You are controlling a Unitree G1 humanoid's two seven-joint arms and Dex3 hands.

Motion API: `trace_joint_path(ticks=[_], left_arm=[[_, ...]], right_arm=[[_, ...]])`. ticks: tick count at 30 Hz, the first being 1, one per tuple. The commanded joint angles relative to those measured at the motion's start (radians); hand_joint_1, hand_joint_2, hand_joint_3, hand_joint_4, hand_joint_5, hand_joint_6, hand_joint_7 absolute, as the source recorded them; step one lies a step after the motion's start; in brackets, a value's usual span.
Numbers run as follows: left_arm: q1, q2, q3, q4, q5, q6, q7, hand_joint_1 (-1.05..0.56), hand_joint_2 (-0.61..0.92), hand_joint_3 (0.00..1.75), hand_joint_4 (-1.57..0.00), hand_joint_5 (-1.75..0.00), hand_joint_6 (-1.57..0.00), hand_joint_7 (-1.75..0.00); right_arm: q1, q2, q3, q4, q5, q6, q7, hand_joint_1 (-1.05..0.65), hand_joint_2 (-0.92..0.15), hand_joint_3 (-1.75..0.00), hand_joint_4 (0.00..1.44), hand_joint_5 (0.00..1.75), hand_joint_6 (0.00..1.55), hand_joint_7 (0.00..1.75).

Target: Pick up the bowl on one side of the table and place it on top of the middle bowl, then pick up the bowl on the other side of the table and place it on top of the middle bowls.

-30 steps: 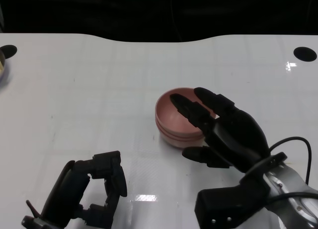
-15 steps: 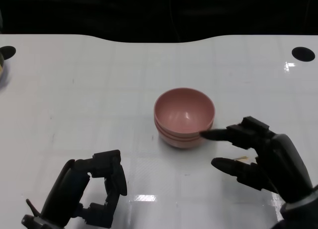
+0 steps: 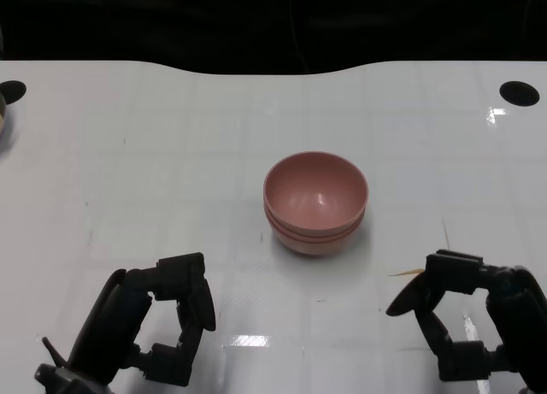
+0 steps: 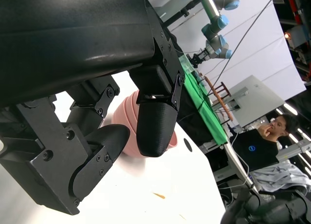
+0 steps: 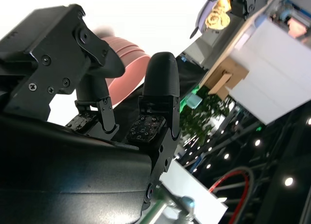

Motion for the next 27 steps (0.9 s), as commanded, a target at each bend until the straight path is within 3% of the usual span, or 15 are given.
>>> trace_joint_path(ticks=[1,7,27], left_arm=[[-0.003,0.018,0.014,0.015,-0.015,-0.009,0.000,-0.03,0.21,1.68,-0.98,-1.75,-0.88,-1.58],[-0.002,0.023,0.013,0.010,-0.029,0.005,-0.010,-0.02,0.19,1.70,-0.97,-1.75,-0.89,-1.57],[-0.032,0.029,0.014,0.078,-0.034,-0.055,-0.030,-0.03,0.17,1.68,-1.00,-1.65,-0.94,-1.47]], right_arm=[[0.011,0.023,-0.034,0.018,0.030,-0.016,0.007,0.16,-0.14,-1.74,0.94,1.64,0.96,1.31],[-0.002,0.051,-0.052,0.067,0.083,-0.030,0.052,0.16,-0.15,-1.74,0.93,1.74,0.88,1.45],[-0.029,0.094,-0.091,0.150,0.066,-0.062,0.093,0.23,-0.13,-1.75,0.92,1.70,0.88,1.43]])
